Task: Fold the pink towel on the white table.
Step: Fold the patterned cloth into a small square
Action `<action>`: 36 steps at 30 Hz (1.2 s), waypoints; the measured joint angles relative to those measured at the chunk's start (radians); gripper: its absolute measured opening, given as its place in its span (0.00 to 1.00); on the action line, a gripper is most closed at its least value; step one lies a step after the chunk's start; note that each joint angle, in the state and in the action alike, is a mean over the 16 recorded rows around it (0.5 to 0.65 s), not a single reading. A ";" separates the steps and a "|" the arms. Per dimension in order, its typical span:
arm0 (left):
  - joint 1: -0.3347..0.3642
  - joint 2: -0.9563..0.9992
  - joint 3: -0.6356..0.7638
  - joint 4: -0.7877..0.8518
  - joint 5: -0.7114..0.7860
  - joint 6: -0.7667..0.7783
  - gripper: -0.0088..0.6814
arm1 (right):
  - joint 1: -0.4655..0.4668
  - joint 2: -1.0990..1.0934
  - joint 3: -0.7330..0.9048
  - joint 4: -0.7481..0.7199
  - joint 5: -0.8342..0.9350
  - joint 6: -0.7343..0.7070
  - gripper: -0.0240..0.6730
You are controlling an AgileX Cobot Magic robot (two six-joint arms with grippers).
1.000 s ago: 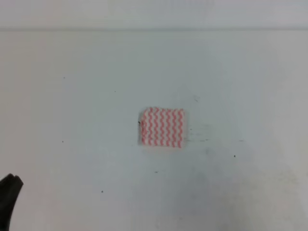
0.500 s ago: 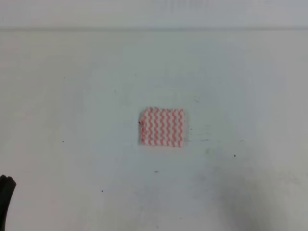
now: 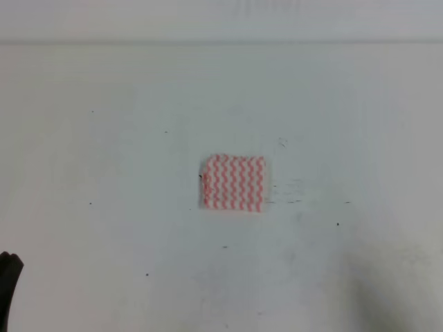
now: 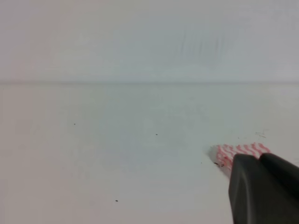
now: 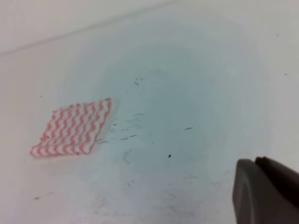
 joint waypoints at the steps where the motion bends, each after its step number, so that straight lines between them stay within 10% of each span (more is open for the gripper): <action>1: 0.000 0.000 0.000 0.000 0.000 0.000 0.01 | 0.000 0.003 0.003 0.006 -0.014 0.000 0.01; 13: 0.000 -0.003 -0.004 -0.002 0.000 0.000 0.01 | -0.061 -0.075 0.021 0.043 -0.148 -0.109 0.01; 36: 0.000 0.001 -0.003 -0.001 0.007 0.000 0.01 | -0.247 -0.460 0.033 -0.047 0.132 -0.182 0.01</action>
